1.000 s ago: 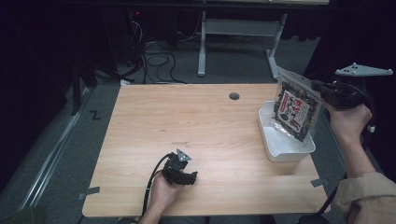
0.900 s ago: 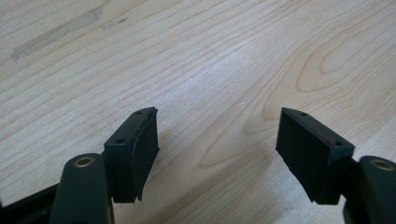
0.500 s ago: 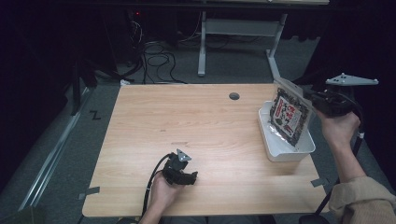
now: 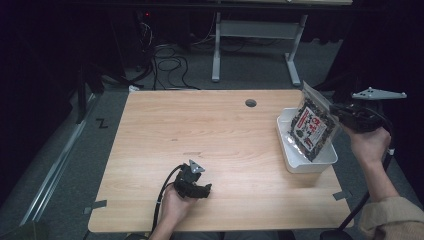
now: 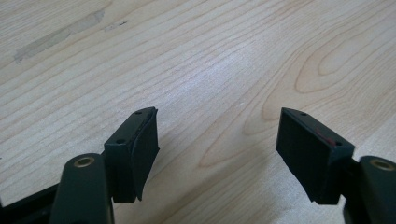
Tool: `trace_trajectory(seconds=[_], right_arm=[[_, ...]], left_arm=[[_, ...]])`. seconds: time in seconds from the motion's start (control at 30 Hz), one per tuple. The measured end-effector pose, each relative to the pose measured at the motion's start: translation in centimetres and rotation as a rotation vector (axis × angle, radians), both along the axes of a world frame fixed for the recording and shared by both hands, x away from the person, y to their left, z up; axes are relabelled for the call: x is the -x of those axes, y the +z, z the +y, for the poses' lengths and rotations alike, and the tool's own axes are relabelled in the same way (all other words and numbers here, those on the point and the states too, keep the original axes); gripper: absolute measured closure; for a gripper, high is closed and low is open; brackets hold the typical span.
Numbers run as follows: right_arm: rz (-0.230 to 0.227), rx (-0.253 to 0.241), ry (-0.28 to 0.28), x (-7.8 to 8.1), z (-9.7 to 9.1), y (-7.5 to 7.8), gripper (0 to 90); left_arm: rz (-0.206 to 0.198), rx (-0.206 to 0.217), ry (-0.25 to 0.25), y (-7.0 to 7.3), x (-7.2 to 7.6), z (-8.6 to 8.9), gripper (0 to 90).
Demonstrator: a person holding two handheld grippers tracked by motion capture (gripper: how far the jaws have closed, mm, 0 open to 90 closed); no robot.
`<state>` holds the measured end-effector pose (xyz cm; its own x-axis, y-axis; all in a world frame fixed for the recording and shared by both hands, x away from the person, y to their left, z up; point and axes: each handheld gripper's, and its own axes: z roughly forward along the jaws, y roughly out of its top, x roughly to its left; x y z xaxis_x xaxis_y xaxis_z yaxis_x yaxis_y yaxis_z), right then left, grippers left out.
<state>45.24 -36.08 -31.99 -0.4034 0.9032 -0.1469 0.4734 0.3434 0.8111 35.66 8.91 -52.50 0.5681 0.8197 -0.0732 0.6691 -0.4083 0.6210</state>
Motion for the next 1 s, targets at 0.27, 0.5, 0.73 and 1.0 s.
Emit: trace_trajectory(seconds=[0.27,0.5,0.73,1.0], right_arm=[[0.018,0.008,-0.044,-0.4,-1.6,-1.0,84.2],[0.042,-0.001,-0.07,-0.5,-2.8,-1.7,79.8],[0.053,0.008,-0.099,-0.6,-3.5,-2.5,71.6],[0.067,-0.007,-0.122,-0.8,-3.7,-2.7,54.0]], left_arm=[[0.001,-0.003,0.003,-0.1,-0.1,0.0,30.1],[0.009,-0.002,0.002,-0.2,-0.1,-0.1,30.1],[0.009,-0.006,0.001,-0.2,-0.1,-0.1,30.1],[0.006,-0.005,0.003,-0.2,-0.1,-0.1,30.1]])
